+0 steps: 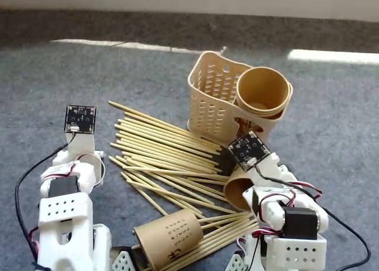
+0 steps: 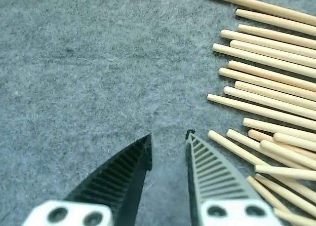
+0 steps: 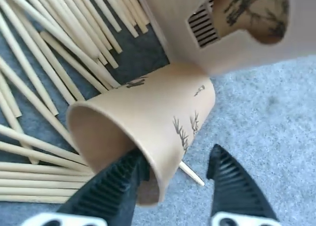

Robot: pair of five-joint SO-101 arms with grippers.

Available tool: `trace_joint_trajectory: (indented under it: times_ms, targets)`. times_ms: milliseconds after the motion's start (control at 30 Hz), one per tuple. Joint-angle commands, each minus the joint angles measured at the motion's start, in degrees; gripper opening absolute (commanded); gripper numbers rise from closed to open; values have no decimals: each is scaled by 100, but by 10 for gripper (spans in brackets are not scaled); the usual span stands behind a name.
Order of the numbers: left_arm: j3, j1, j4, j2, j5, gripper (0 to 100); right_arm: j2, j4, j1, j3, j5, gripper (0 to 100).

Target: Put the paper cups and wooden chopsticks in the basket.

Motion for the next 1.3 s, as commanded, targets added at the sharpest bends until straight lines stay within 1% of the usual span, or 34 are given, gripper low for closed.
trace_joint_trajectory:
  times_ms: [0,33,167,267,533,833,967,1133,1267]
  targets:
    - [-22,-57,-79,-136,18,126,57,-189,171,-48,62,22]
    - [-22,-57,-79,-136,18,126,57,-189,171,-66,62,0]
    - [-22,-57,-79,-136,18,126,57,-101,180,-75,62,6]
    - [-22,-57,-79,-127,18,126,48,163,163,-171,62,6]
    - [-22,-57,-79,-127,18,126,48,1015,171,-1138,62,6]
    - [-22,-57,-79,-127,18,126,48,1525,171,-2378,18,6]
    - [-22,-66,-79,-127,18,126,57,1525,154,-2888,-431,6]
    - [-22,-198,-105,-136,18,126,92,1516,154,-3389,-738,6]
    - [-22,-207,-105,-136,18,126,101,1490,154,-3881,-1160,6]
